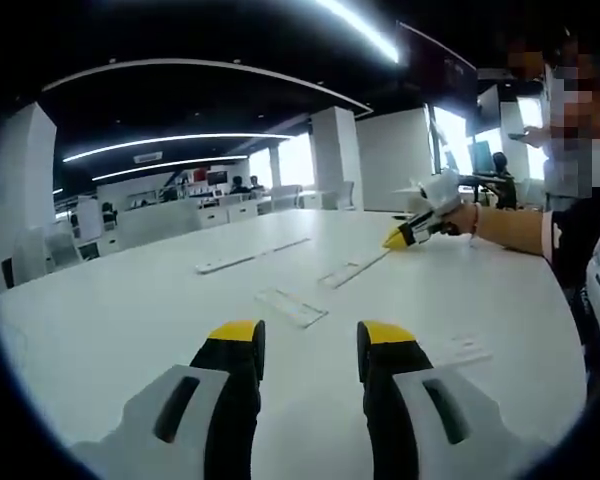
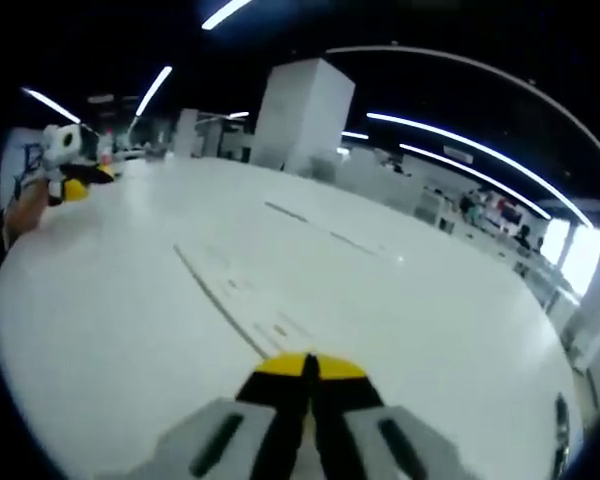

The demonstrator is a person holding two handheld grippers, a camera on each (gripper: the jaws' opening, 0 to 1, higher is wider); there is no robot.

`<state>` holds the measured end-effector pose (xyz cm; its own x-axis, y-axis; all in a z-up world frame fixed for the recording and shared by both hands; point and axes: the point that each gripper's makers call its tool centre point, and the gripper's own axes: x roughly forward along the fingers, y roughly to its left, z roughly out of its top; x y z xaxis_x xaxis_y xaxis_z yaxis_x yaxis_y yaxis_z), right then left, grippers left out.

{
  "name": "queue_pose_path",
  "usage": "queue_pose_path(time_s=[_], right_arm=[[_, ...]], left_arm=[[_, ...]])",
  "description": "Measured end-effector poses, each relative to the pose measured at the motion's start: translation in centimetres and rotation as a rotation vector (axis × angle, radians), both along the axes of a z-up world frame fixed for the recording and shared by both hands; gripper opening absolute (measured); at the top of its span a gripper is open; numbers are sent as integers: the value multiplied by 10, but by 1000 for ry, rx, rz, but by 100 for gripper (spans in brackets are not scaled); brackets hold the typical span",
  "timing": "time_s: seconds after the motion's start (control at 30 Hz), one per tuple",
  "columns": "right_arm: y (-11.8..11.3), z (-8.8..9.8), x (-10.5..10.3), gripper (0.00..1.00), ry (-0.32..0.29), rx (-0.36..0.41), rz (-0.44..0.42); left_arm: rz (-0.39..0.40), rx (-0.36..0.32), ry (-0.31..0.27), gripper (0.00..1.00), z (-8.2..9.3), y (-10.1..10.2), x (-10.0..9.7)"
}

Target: Locate the socket holder cover, grip the socket holder cover, clip it into the socket holder slot.

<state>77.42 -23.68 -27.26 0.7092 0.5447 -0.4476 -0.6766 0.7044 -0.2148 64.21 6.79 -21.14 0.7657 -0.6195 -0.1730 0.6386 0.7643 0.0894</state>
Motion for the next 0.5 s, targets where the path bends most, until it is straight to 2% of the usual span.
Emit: queue_pose_path(time_s=[0.5], right_arm=[[4, -1, -3, 4, -19, -20, 16]], left_arm=[[-5, 5, 5, 38, -2, -1, -3]])
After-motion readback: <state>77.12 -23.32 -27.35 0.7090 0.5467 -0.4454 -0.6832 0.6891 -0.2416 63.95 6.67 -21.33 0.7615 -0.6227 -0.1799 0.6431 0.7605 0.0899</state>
